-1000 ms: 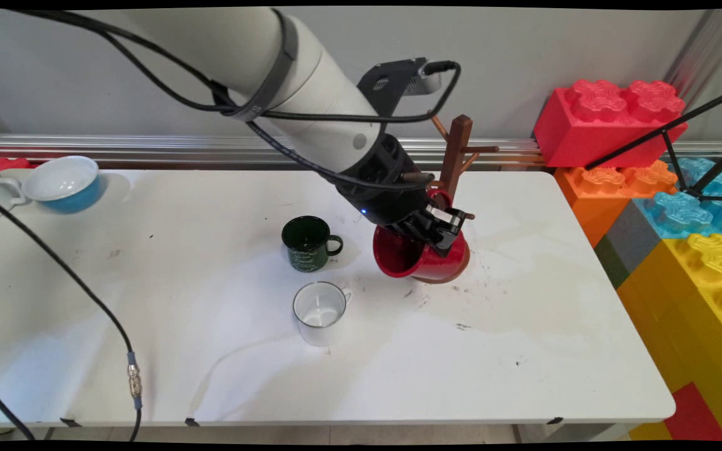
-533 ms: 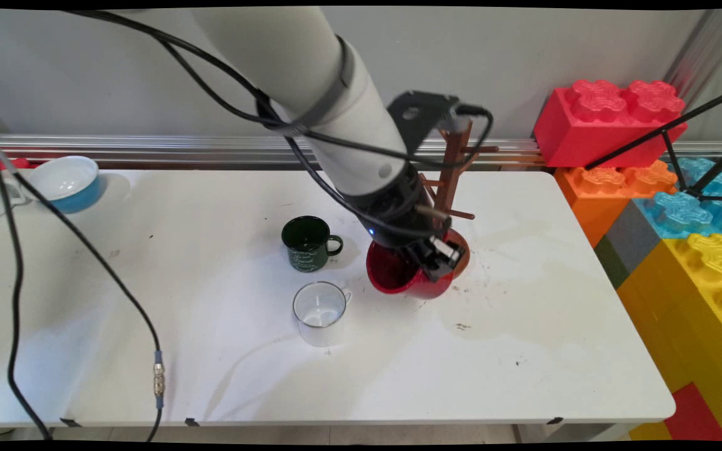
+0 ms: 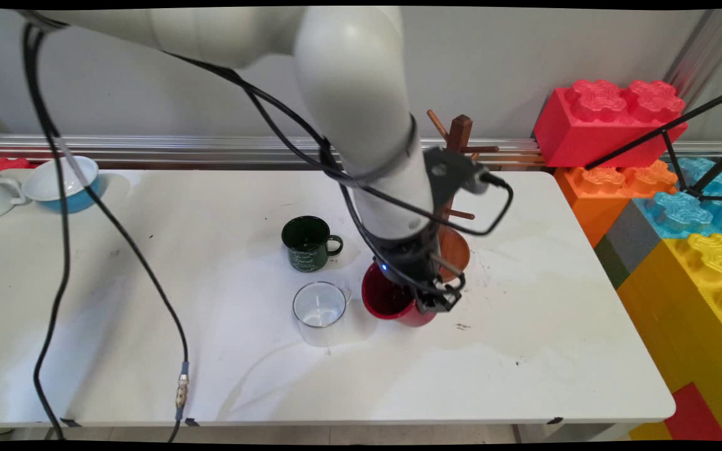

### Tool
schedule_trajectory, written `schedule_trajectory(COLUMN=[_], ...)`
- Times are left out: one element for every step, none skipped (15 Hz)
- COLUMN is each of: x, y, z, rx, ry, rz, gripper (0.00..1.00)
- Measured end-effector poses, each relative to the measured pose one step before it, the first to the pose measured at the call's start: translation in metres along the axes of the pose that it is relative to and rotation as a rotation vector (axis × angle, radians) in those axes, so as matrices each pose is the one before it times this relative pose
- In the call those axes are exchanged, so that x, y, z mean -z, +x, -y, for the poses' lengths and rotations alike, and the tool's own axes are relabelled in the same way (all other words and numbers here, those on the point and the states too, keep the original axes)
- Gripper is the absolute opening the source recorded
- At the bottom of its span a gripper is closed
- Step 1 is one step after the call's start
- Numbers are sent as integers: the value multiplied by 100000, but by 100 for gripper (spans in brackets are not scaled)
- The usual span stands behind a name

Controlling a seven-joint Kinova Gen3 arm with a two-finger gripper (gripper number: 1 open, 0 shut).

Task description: Place the picked object on the table

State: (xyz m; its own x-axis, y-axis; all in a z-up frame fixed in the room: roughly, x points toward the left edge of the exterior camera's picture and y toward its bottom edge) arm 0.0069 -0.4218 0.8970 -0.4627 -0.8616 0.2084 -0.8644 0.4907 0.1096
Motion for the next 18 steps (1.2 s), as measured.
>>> schedule_trajectory(x=[-507, -754, -827, -742, -592, -539, -635, -411, -251, -343, -360, -309, -220, -155, -207, -237, -238, -237], y=[75, 97, 80, 111, 127, 159, 232, 201, 152, 270, 338, 361, 320, 212, 293, 344, 282, 214], z=[-213, -326, -339, -326, -260, -264, -286, -169, -125, -164, -162, -152, -125, -82, -121, -166, -108, -94], rx=[-176, -254, -181, -171, -121, -145, -99, 13, -23, 60, 122, 155, 135, 72, 126, 42, 133, 110], ry=[512, 642, 752, 707, 602, 639, 839, 658, 427, 626, 728, 685, 522, 336, 443, 519, 498, 387], rz=[1255, 1968, 2264, 2080, 1672, 1577, 1949, 1328, 849, 1180, 1277, 1117, 838, 551, 804, 928, 912, 800], gripper=[0, 0, 0, 0, 0, 0, 0, 0, 0, 0, 0, 0, 0, 0, 0, 0, 0, 0])
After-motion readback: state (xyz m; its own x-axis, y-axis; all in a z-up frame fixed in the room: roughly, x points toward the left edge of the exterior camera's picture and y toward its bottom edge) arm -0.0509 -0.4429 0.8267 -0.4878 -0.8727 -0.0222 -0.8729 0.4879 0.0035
